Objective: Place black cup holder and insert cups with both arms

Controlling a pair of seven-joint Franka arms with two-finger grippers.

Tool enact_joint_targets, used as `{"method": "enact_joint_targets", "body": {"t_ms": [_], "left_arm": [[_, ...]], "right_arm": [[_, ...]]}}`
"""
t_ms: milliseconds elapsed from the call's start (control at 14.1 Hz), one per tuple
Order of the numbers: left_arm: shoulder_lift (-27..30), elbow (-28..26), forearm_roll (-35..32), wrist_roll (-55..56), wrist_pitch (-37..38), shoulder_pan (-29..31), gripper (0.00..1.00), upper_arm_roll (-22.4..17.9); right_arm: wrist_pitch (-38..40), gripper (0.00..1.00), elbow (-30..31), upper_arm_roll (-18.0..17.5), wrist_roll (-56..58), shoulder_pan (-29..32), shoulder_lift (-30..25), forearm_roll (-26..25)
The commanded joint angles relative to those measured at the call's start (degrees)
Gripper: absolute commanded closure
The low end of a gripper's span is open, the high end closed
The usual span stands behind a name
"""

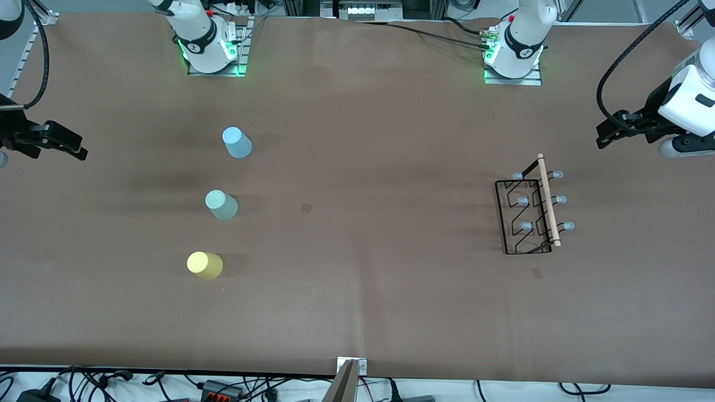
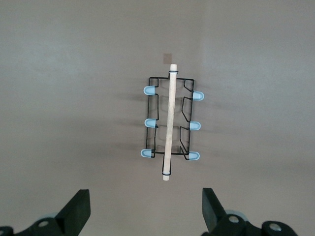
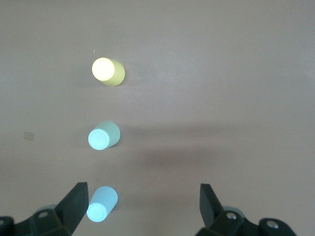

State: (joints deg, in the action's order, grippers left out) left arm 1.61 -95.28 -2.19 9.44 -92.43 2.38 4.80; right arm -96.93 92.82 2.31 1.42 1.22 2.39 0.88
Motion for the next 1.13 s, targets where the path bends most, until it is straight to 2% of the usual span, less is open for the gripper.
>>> {"method": "enact_joint_targets", "body": {"t_ms": [0,1062], "left_arm": [[0.76,-0.69,0.17,-0.04,-0.21,0.35,0.00,0.21],[0.58,-0.78,0.25,-0.04,-0.03,0.35,0.00,0.21]], "right_arm": [[-0.28,0.00,0.70,-0.20,-0.19,-0.25,-0.72,-0.97],[-0.19,0.00,0.61,-0.11,-0.28,-0.08,-0.54,-0.36]]}}
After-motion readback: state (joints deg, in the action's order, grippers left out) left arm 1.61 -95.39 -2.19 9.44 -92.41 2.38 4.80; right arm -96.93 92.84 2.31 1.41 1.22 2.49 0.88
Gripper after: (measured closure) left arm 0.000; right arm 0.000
